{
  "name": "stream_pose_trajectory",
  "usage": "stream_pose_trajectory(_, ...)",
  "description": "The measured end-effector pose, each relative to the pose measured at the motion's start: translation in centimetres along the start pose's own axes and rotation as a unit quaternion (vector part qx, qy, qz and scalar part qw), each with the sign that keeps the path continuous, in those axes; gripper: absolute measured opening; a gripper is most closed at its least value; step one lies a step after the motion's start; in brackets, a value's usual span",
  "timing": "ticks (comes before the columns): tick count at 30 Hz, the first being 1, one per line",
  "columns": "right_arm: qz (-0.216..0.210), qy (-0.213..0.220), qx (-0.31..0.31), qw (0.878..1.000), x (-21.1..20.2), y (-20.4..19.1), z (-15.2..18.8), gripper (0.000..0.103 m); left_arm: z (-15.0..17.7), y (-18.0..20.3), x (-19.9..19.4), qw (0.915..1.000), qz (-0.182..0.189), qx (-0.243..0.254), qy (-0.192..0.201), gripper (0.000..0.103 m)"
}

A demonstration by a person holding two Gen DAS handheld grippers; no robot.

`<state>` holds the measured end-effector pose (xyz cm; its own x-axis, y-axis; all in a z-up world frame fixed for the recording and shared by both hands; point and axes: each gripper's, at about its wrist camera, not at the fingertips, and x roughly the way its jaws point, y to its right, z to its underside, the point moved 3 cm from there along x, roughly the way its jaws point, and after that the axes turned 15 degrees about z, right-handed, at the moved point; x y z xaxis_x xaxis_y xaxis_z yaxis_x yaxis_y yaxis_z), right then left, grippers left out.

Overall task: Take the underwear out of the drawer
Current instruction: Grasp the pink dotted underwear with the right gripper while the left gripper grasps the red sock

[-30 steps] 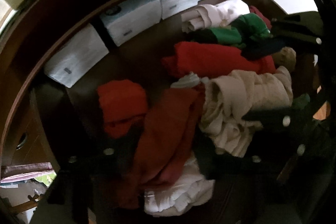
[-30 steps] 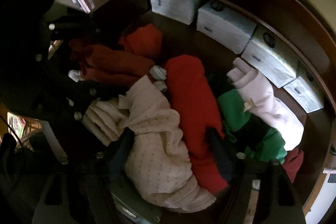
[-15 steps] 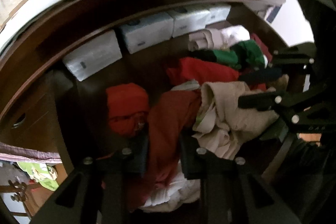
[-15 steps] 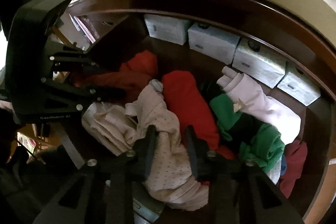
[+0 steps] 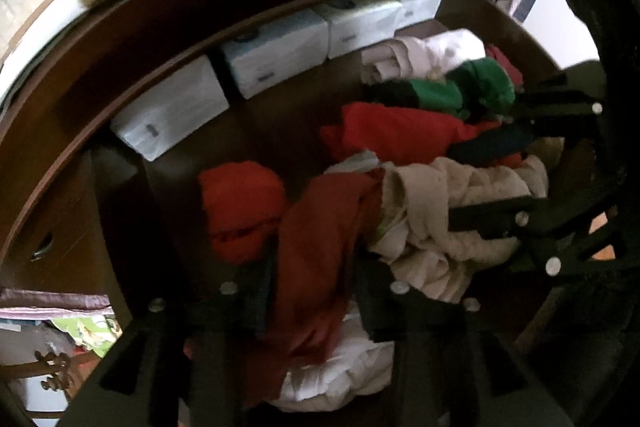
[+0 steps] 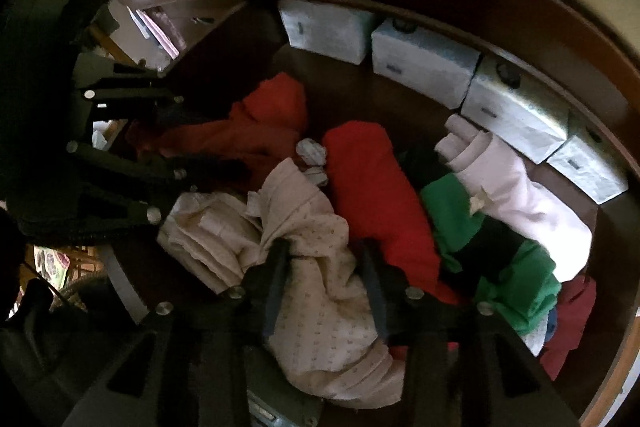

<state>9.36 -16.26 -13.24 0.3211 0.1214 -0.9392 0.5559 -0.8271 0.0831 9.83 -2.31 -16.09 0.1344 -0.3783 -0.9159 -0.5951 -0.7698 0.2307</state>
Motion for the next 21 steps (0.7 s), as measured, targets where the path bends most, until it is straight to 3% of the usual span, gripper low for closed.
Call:
stream_pose_trajectory(2,-0.003,-0.009,0.000,1.000,0.4,0.0,-0.2,0.044,-0.4,-0.2,0.5,0.9998,0.012,0.000,-0.017,0.046)
stream_pose_trajectory(5,-0.004,-0.023,-0.012,1.000,1.1,-0.6,-0.4,0.050,-0.7,-0.5,1.4,0.9994,0.008,-0.001,-0.034,0.048)
stream_pose_trajectory(7,0.004,-0.022,-0.017,1.000,1.1,-0.8,-0.5,0.050,-0.7,-0.3,1.8,0.9989,0.008,0.006,-0.046,0.044)
stream_pose_trajectory(9,0.007,-0.021,-0.023,1.000,1.1,-1.1,-0.5,0.049,-0.6,0.2,1.9,0.9987,0.005,0.021,-0.046,0.032)
stream_pose_trajectory(10,0.005,-0.014,-0.021,1.000,0.9,-1.0,-0.4,0.043,-0.5,0.3,1.8,0.9988,0.001,0.025,-0.043,0.028)
stream_pose_trajectory(13,0.001,0.016,-0.020,1.000,0.1,-1.1,0.0,0.024,-0.3,0.2,0.9,0.9997,-0.003,0.018,-0.015,0.021)
stream_pose_trajectory(21,-0.021,0.103,0.026,0.994,-3.8,0.3,1.1,0.010,0.9,0.7,-3.1,0.9951,0.015,-0.012,0.097,0.020)
